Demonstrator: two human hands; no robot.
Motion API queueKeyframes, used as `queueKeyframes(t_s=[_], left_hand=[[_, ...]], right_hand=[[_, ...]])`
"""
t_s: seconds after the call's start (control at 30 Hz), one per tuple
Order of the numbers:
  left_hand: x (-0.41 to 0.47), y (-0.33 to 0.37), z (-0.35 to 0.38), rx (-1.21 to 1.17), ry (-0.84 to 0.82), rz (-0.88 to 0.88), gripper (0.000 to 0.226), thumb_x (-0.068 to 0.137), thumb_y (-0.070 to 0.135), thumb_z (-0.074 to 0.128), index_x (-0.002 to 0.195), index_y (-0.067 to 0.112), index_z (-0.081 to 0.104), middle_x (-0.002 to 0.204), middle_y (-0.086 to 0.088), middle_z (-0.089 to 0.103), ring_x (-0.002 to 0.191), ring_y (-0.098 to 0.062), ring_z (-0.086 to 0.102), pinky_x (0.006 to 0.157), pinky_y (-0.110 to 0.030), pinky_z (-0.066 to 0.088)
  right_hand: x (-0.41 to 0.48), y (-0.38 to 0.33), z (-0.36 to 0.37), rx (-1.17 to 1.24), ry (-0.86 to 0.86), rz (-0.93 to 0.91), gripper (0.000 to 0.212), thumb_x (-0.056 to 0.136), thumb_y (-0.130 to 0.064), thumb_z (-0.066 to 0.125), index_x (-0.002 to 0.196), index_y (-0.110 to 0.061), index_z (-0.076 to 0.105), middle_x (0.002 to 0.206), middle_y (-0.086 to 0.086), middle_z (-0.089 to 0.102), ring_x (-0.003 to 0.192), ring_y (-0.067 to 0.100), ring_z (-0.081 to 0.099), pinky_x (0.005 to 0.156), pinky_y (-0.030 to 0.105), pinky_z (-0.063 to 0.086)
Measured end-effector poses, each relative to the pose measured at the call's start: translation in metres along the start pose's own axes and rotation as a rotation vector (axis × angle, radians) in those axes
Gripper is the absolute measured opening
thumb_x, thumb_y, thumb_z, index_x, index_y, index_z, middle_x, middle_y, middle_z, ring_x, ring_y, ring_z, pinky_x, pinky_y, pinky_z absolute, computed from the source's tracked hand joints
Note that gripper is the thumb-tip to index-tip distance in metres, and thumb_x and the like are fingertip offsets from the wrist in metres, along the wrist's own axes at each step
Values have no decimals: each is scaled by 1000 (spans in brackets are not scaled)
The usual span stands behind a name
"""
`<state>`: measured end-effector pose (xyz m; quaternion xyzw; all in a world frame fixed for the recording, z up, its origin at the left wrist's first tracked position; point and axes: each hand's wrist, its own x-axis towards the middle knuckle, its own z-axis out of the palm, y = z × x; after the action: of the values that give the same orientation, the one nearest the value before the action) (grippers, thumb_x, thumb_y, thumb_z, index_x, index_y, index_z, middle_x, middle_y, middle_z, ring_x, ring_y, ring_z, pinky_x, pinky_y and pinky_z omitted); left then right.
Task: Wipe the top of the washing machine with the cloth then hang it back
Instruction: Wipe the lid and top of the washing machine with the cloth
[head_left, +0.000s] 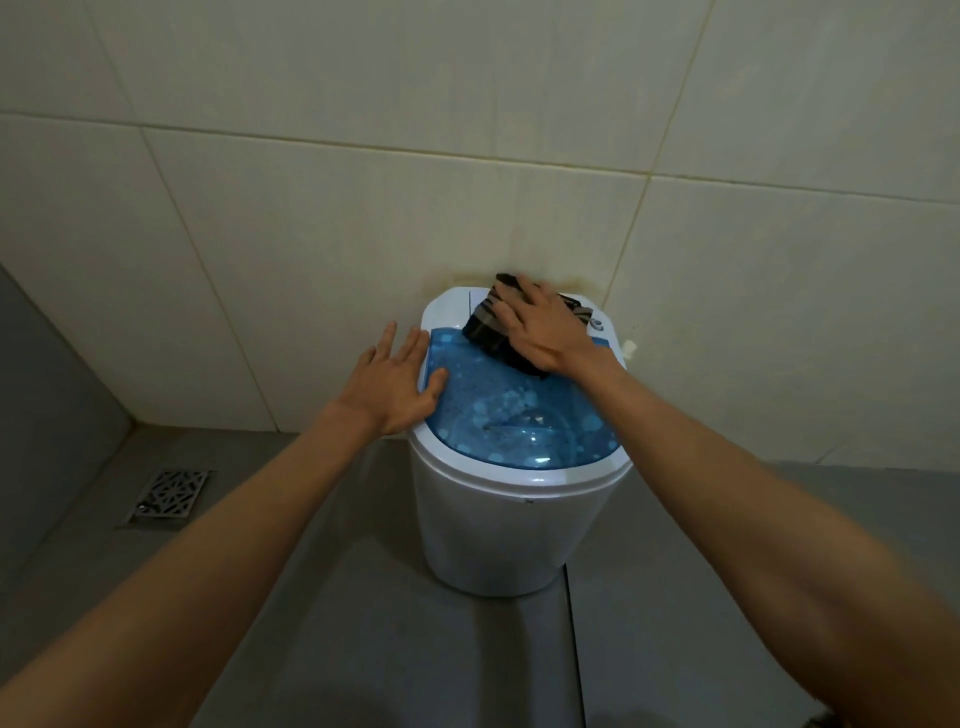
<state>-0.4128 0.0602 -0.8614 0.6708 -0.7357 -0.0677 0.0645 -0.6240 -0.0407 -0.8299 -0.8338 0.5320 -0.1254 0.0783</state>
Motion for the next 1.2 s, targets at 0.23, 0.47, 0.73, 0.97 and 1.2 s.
queueKeyframes(t_s=[0.23, 0.47, 0.73, 0.97, 1.2], left_hand=[[-5, 4, 7, -108, 53, -24, 71, 99, 55, 22, 156, 18, 4, 164, -1, 4, 150, -23, -5, 119, -43, 8], [-5, 3, 8, -141, 56, -18, 70, 99, 55, 22, 156, 18, 2, 164, 0, 2, 150, -22, -6, 119, -42, 7], [-5, 3, 8, -149, 47, -25, 70, 99, 55, 22, 156, 20, 1, 164, 2, 0, 150, -21, -5, 118, -45, 7], [-3, 0, 10, -147, 41, -22, 72, 98, 57, 20, 156, 20, 0, 164, 1, 0, 150, -22, -4, 118, -47, 9], [-2, 2, 10, -148, 51, -26, 71, 99, 55, 20, 156, 19, 1, 164, 1, 1, 150, -23, -3, 118, -45, 9]], right_hand=[[14, -33, 8, -416, 120, 229, 42, 100, -25, 39, 137, -5, 42, 135, 21, 42, 120, 35, 42, 93, 41, 38], [28, -60, 14, -535, 73, 467, 42, 99, -21, 39, 129, 7, 46, 126, 24, 47, 112, 32, 49, 84, 35, 49], [-2, 1, 10, -114, 52, -44, 57, 100, -17, 42, 154, -15, 26, 162, 17, 16, 147, 39, 15, 120, 46, 15], [-42, -2, 19, -26, 35, 151, 59, 106, -35, 17, 156, -11, -2, 164, 13, -7, 152, 27, -6, 122, 39, -5], [1, -18, 18, -56, 44, 290, 59, 106, -34, 19, 157, -13, 0, 164, 14, -3, 150, 35, -3, 121, 46, -2]])
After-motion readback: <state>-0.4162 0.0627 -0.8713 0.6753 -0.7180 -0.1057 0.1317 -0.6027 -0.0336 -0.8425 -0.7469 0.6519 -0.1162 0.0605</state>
